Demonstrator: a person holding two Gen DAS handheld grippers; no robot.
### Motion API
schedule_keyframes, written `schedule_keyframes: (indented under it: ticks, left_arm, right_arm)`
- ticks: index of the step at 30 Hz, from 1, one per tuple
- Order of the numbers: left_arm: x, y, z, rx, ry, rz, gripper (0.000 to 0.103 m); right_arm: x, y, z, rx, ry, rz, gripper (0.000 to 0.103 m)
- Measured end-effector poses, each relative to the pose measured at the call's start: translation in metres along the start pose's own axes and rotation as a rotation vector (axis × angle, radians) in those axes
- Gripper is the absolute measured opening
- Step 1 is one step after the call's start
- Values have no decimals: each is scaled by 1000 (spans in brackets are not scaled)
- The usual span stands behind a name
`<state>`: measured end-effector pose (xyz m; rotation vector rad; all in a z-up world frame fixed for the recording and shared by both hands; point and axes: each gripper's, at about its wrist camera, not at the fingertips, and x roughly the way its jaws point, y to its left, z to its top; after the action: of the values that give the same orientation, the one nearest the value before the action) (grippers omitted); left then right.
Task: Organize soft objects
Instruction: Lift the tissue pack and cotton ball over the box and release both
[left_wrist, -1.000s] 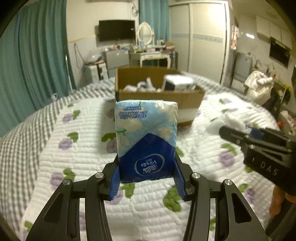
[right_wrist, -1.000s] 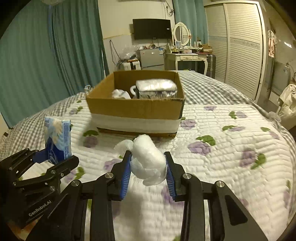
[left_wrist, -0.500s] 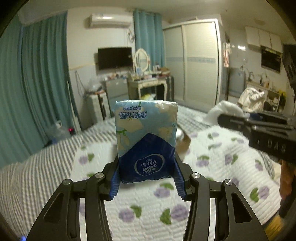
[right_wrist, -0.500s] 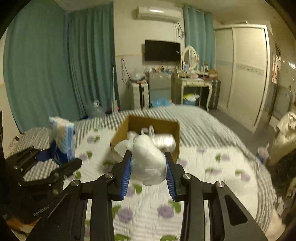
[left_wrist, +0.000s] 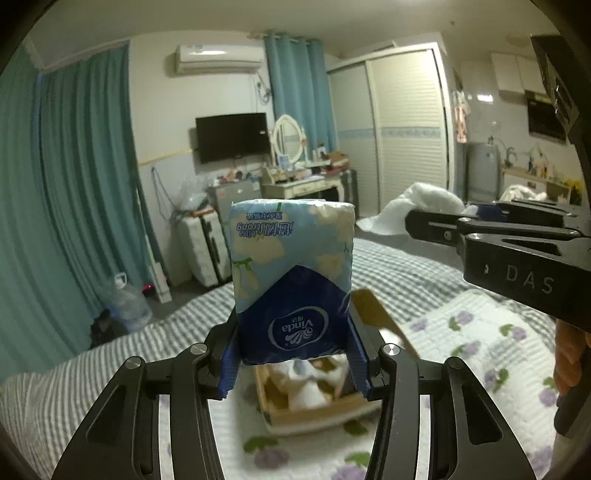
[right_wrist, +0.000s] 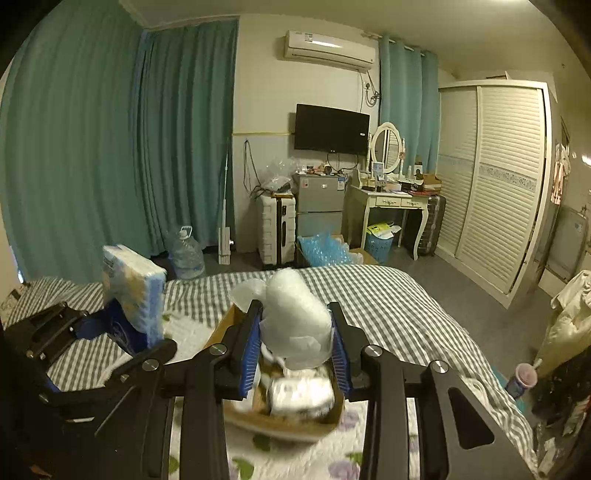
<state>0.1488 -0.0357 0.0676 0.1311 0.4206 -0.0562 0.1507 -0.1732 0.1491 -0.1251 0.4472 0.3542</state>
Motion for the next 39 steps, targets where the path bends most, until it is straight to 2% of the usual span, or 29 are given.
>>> schedule_keyframes:
  ticks: [9, 15, 22, 27, 31, 32, 33, 34, 36, 39]
  left_arm:
    - [90, 15, -3, -29, 69, 1, 48]
    - [143, 17, -17, -17, 146, 12, 48]
    - [176, 5, -33, 15, 230, -6, 48]
    - [176, 1, -28, 28, 265, 3, 48]
    - [182, -1, -25, 26, 308, 39, 53]
    - [184, -1, -26, 23, 323, 39, 56]
    - [186, -1, -26, 17, 341, 40, 66]
    - [185, 0, -27, 12, 343, 46, 77]
    - [180, -2, -26, 7, 316, 55, 84]
    - [168, 0, -21, -14, 293, 56, 84]
  right_arm:
    - [91, -22, 13, 11, 43, -33, 34]
    - [157, -47, -6, 53, 130, -28, 34]
    - [215, -75, -47, 98, 243, -12, 34]
    - [236, -84, -67, 133, 310, 9, 35]
    - [252, -94, -69, 176, 330, 13, 40]
    - [253, -97, -70, 177, 332, 10, 46]
    - [252, -97, -71, 172, 331, -1, 51]
    - [251, -98, -70, 171, 325, -6, 61]
    - [245, -98, -69, 176, 312, -3, 62]
    - [234, -98, -62, 179, 297, -19, 62]
